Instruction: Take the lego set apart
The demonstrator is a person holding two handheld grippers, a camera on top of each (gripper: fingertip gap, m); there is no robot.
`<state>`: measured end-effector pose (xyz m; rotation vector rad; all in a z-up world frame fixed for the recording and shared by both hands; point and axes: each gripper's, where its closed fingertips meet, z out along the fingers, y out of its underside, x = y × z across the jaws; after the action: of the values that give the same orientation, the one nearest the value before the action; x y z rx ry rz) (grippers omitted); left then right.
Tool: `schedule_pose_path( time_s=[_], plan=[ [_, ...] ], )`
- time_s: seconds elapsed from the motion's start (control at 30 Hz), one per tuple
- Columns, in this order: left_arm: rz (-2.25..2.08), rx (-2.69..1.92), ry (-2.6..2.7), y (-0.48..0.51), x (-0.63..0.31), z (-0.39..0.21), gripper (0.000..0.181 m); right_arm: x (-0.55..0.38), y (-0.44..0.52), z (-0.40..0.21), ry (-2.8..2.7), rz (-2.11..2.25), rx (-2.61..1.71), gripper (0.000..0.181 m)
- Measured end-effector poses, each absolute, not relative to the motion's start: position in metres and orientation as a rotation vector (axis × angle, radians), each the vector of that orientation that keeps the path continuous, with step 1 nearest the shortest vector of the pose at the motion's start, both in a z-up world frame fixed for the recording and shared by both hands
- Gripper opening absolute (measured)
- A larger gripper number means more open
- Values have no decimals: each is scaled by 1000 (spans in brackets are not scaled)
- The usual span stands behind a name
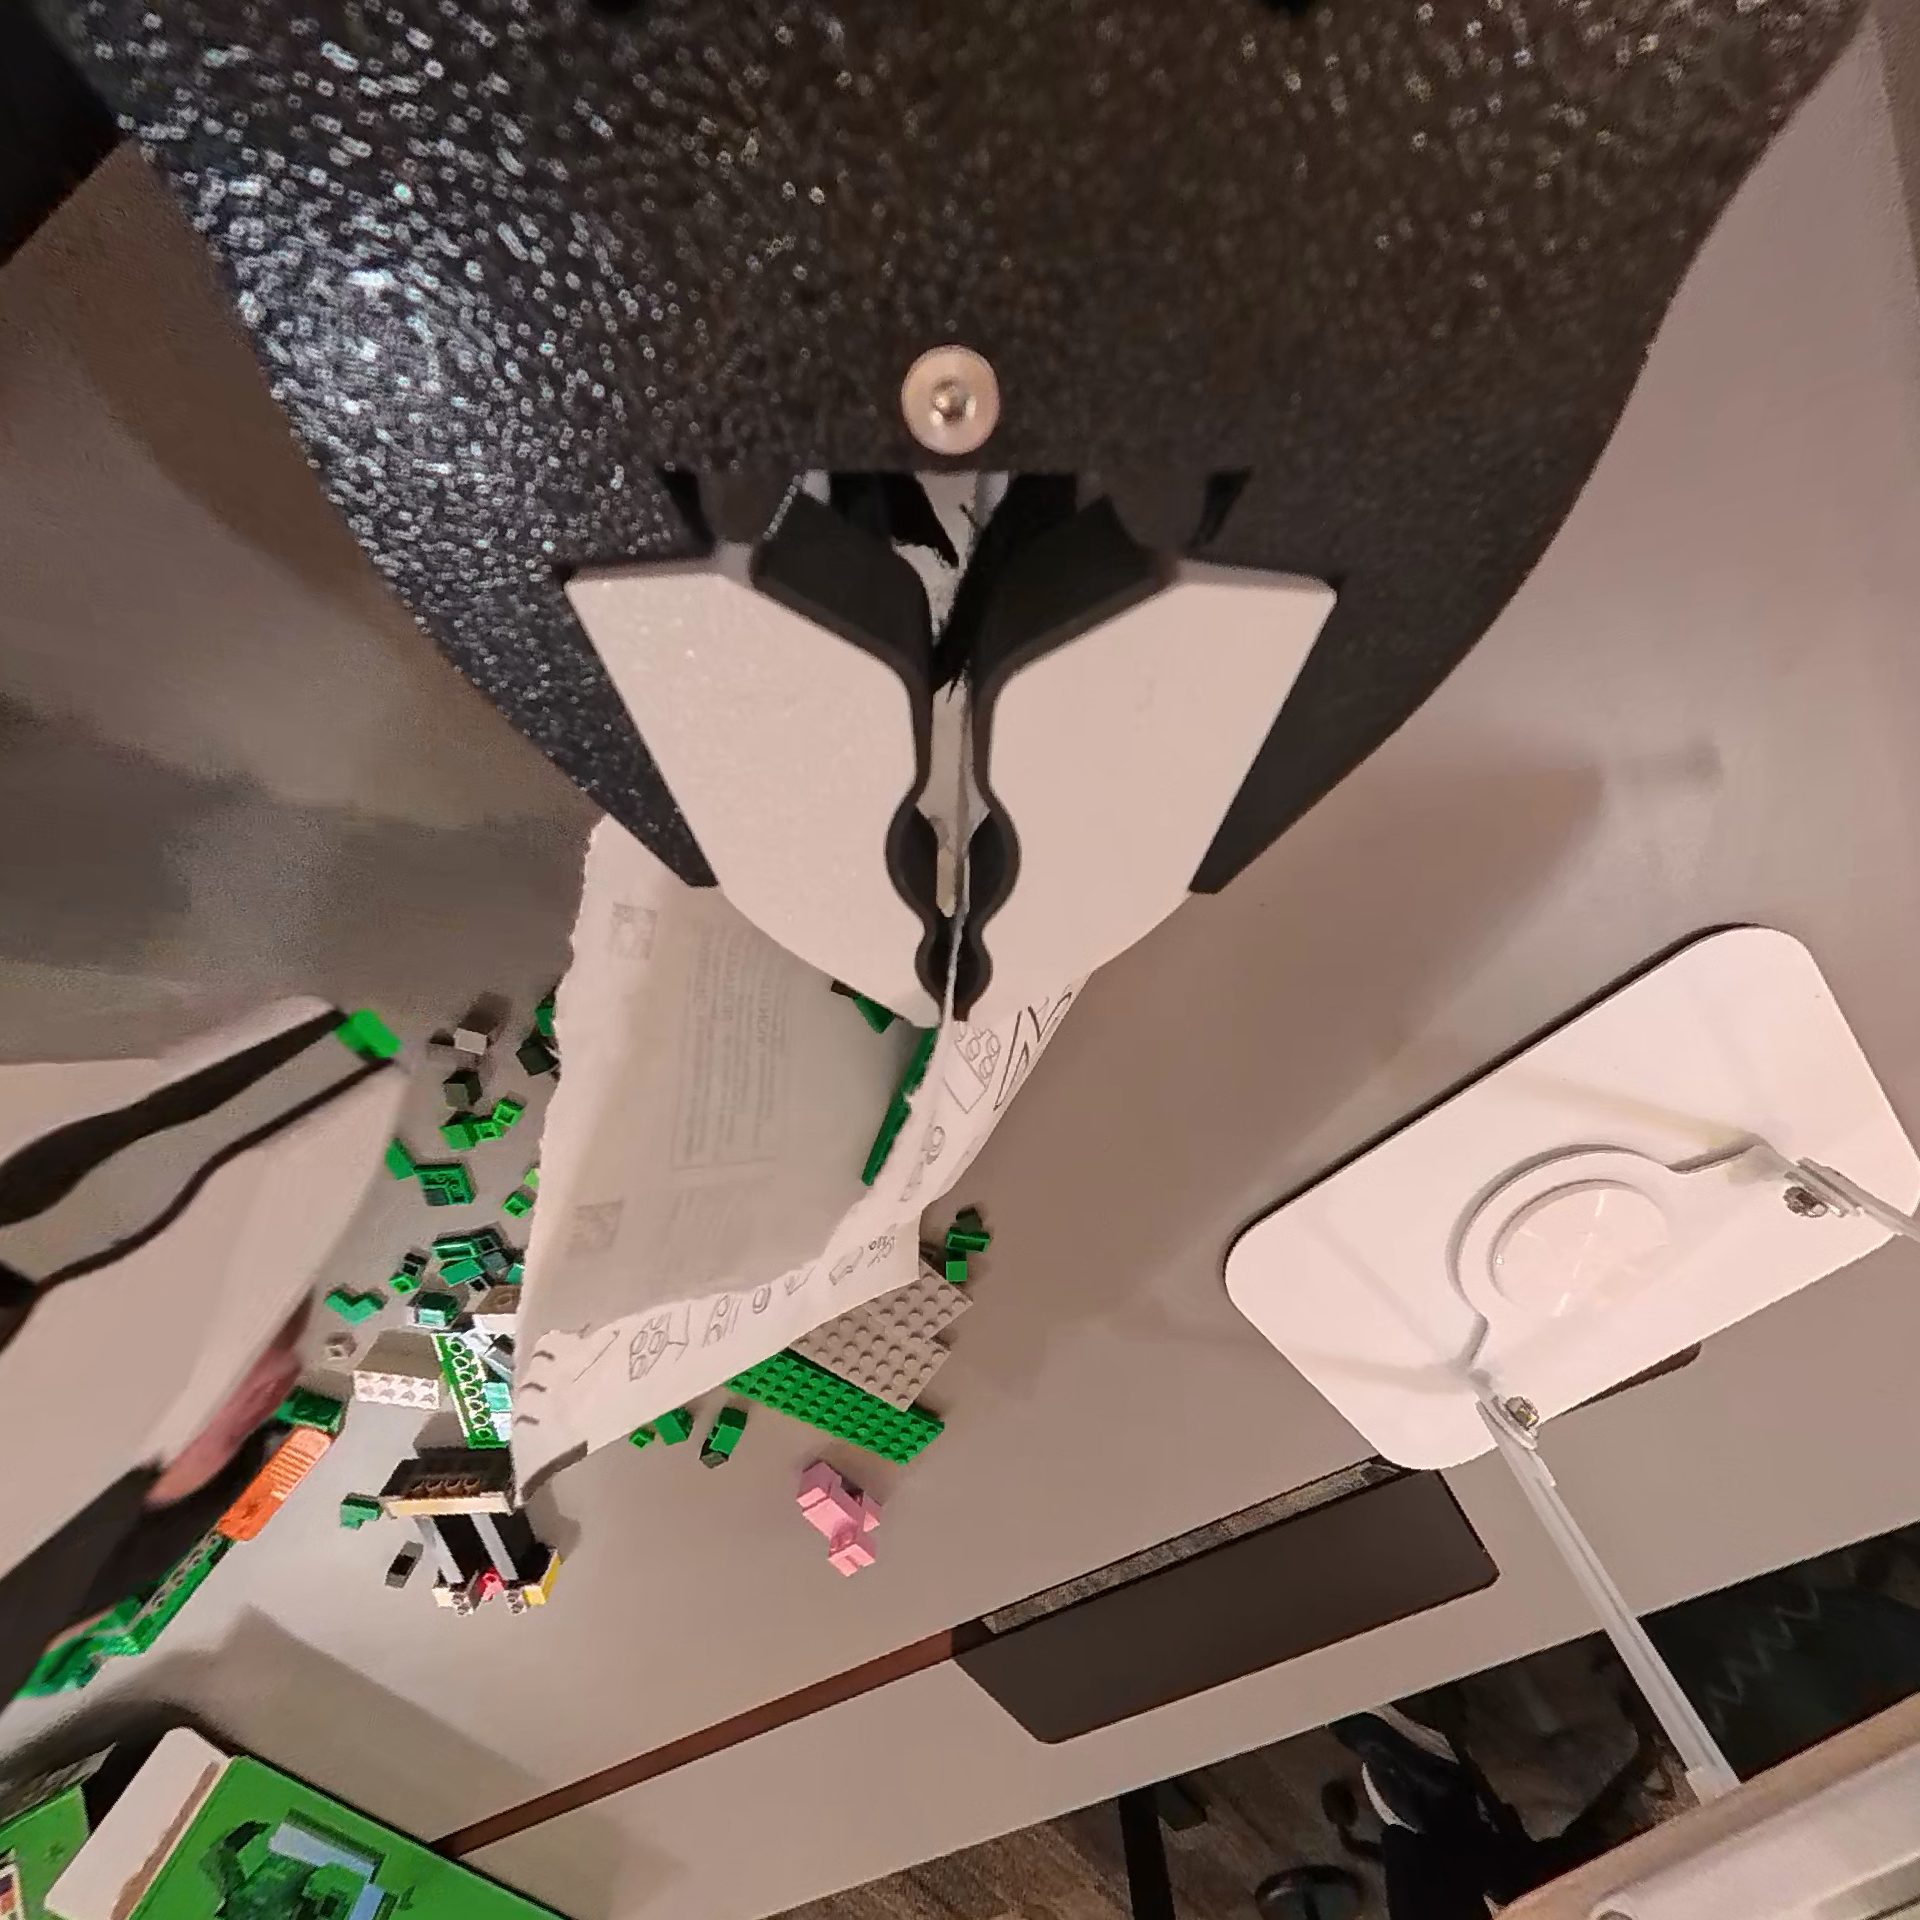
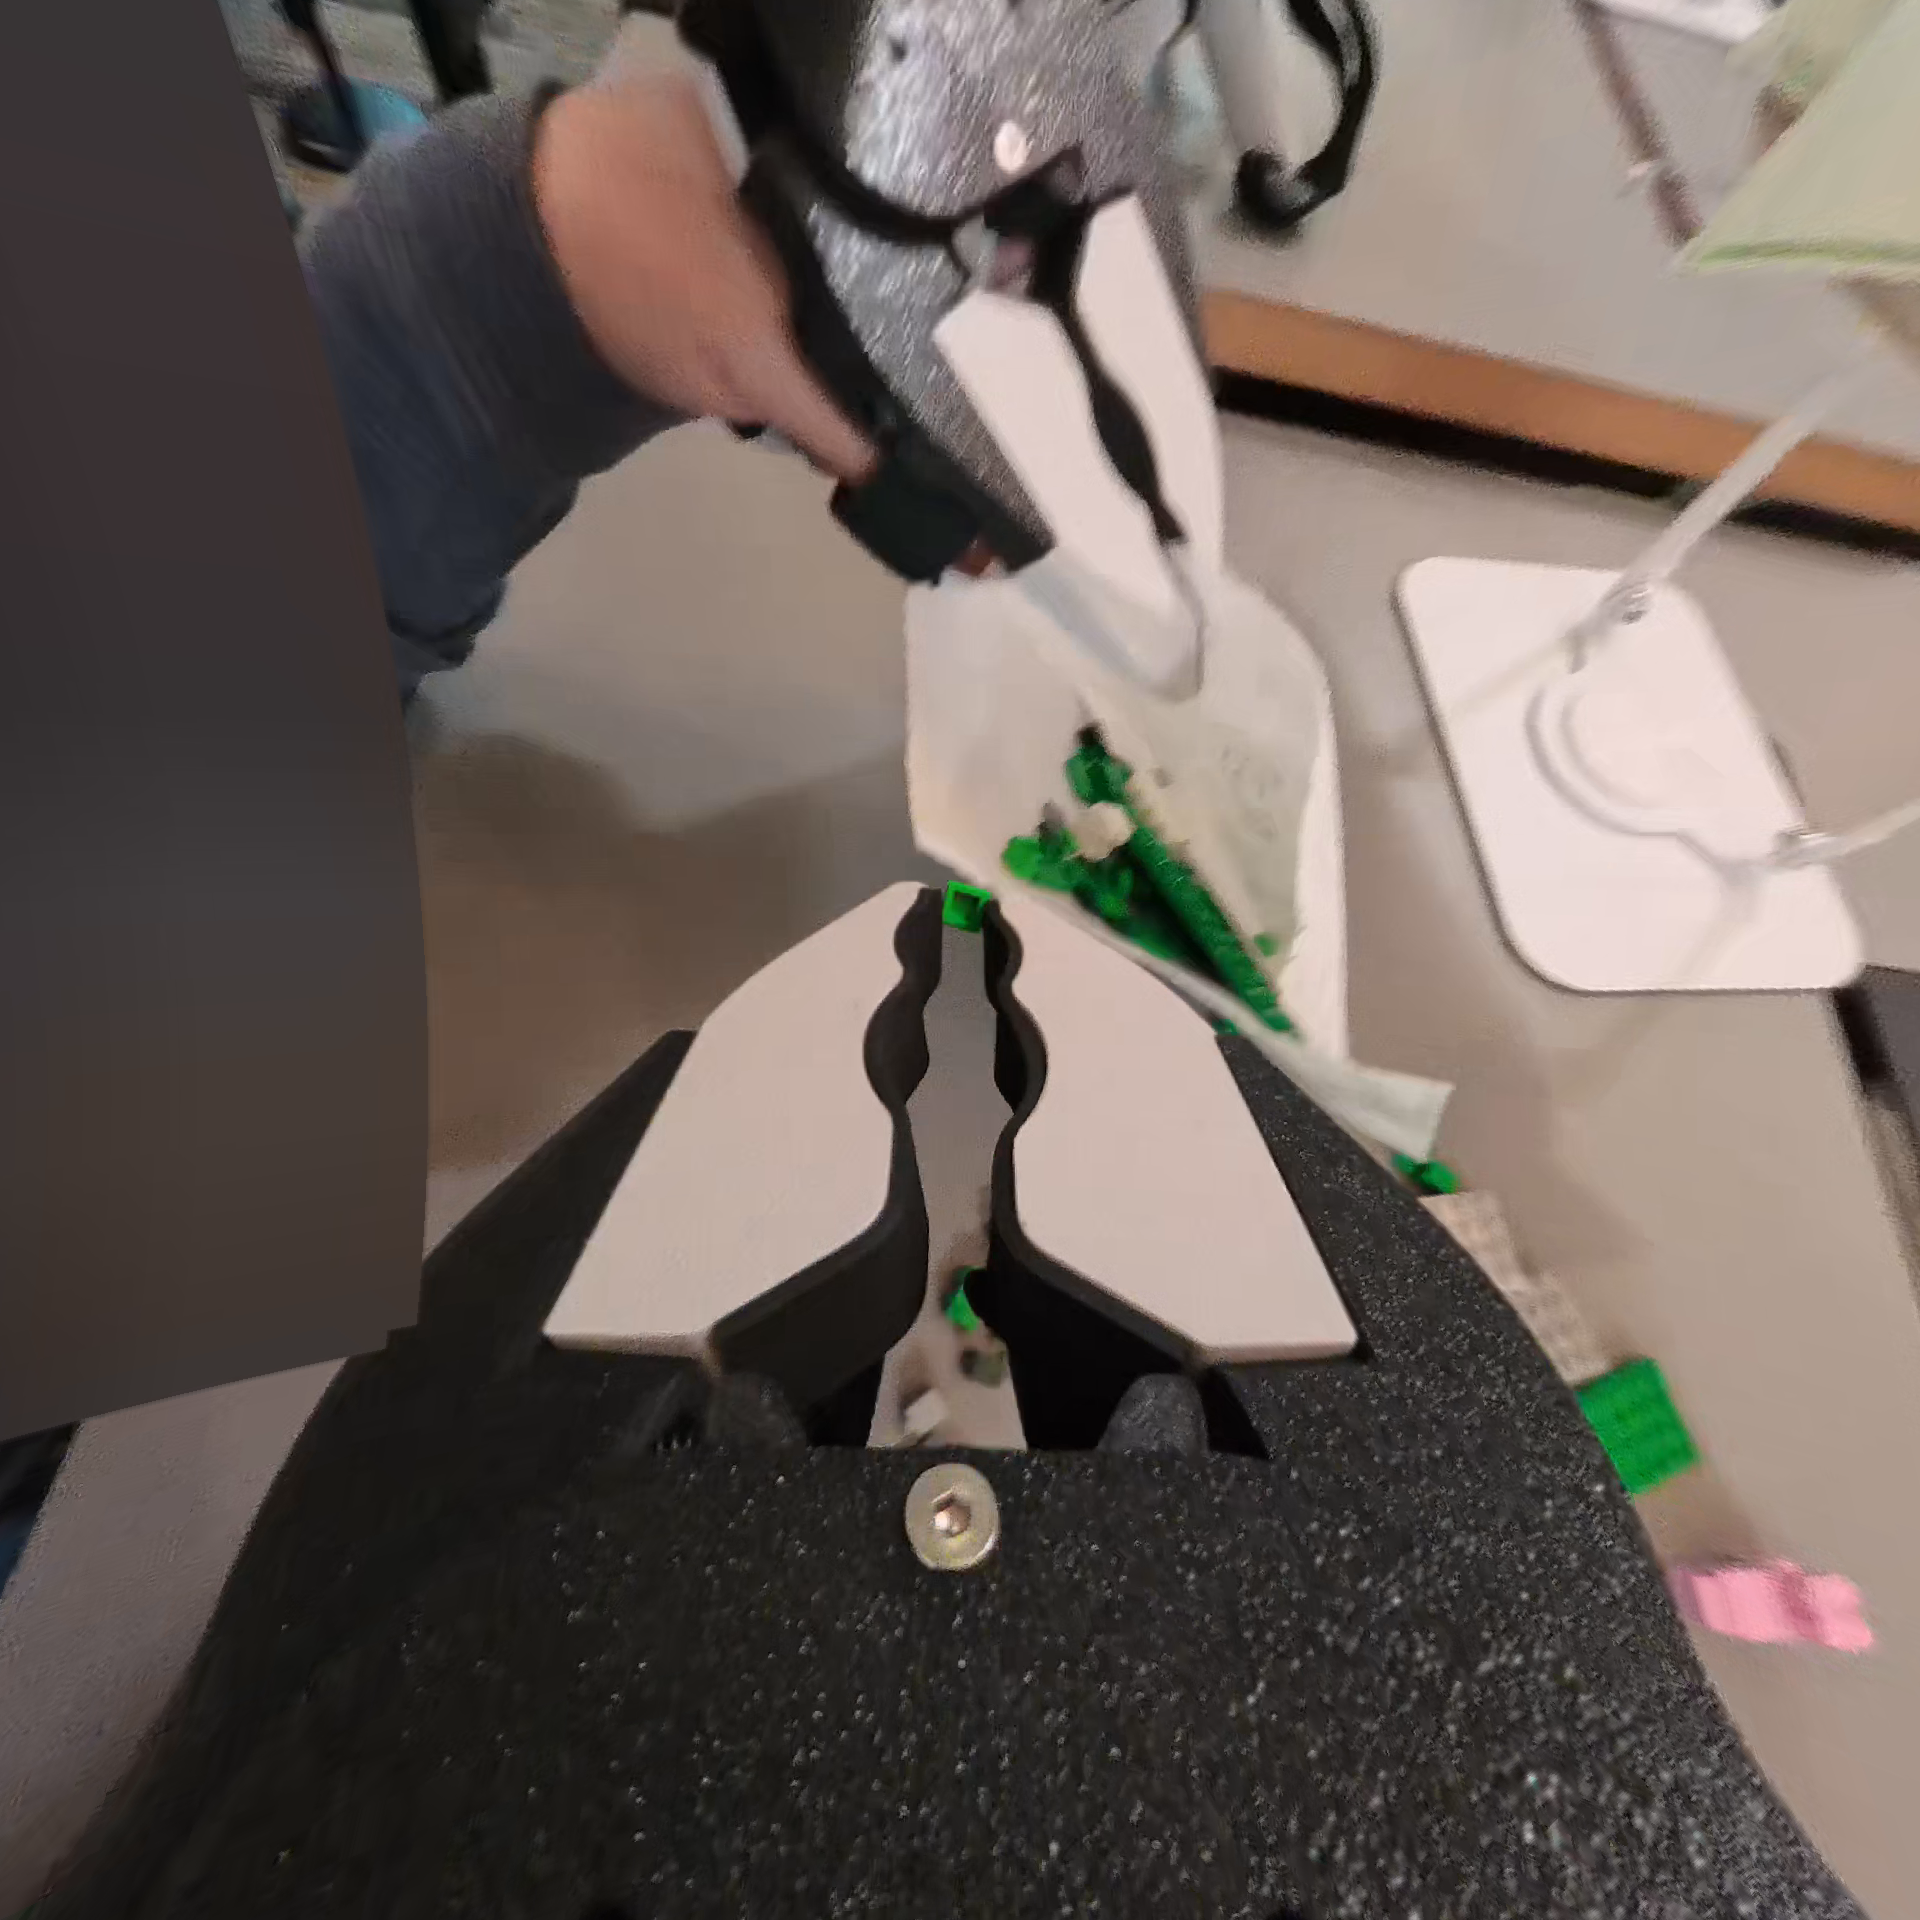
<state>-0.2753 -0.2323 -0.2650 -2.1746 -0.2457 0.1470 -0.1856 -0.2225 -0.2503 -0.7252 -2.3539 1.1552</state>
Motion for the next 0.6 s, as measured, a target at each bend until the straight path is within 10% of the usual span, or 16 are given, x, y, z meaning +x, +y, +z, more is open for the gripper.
schedule_pose_path(
  time_s=[0.6],
  plan=[
    [163, -2188, -257, -232, -278, -268, 0, -193, -142, -302, -2399, 727, -1135, 12]
  ],
)
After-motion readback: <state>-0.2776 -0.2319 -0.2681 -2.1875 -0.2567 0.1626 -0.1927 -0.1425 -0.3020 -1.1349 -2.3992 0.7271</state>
